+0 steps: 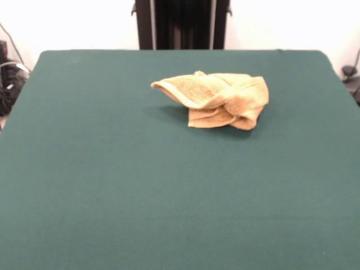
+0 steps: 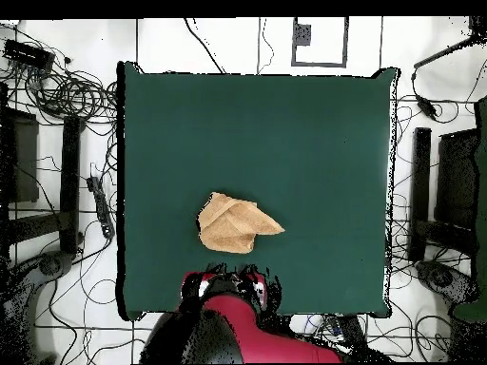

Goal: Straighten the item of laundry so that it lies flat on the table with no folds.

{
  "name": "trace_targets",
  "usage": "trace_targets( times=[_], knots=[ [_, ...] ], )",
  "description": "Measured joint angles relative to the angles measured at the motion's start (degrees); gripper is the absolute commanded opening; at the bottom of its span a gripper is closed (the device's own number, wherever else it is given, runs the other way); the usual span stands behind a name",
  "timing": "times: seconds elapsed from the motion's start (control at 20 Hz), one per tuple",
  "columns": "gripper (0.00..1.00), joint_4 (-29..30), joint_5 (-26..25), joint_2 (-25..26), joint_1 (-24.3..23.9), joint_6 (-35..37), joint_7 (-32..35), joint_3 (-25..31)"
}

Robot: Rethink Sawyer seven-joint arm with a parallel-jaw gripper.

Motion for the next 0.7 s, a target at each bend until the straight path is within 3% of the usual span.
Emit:
trace_targets(
  times=[0.7],
  knots=[
    [1.00,1.88,0.01,2.43,-0.05,-3.47,0.00,0.01]
  ],
)
